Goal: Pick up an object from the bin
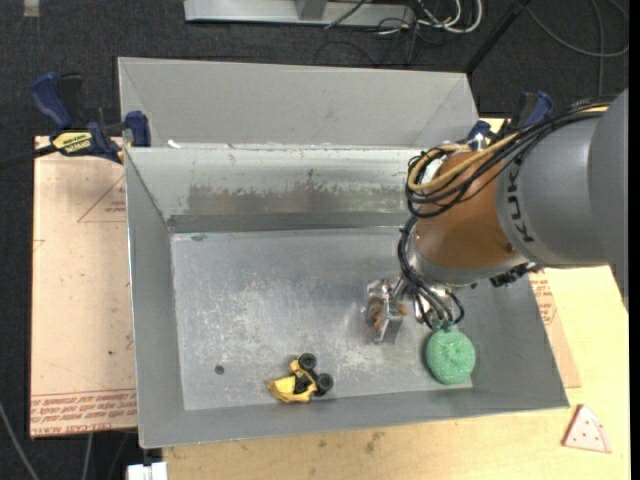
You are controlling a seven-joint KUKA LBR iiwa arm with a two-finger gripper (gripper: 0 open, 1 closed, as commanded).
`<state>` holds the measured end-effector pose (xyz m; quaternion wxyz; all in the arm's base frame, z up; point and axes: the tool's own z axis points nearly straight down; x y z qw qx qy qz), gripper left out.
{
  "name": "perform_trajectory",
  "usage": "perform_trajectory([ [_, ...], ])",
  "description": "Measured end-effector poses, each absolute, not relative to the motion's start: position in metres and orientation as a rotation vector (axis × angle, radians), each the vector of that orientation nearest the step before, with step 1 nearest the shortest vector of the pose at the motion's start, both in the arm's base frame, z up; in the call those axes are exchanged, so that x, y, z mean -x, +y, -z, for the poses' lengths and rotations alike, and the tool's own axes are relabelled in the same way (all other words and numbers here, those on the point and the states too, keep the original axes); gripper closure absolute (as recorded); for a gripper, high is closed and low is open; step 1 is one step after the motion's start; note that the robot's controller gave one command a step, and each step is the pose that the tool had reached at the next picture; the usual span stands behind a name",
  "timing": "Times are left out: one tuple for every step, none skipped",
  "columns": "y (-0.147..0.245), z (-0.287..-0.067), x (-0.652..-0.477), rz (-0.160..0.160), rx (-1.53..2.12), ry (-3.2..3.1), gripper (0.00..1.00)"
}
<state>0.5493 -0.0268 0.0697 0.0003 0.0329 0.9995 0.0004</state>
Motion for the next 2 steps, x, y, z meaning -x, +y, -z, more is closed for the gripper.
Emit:
perform_trajectory([
  [-0.027, -0.07, -0.549, -0.001, -0.104, 3.139, 1.0],
  [-0.041, -0.224, -0.56, -0.001, -0.105, 3.135, 1.0],
])
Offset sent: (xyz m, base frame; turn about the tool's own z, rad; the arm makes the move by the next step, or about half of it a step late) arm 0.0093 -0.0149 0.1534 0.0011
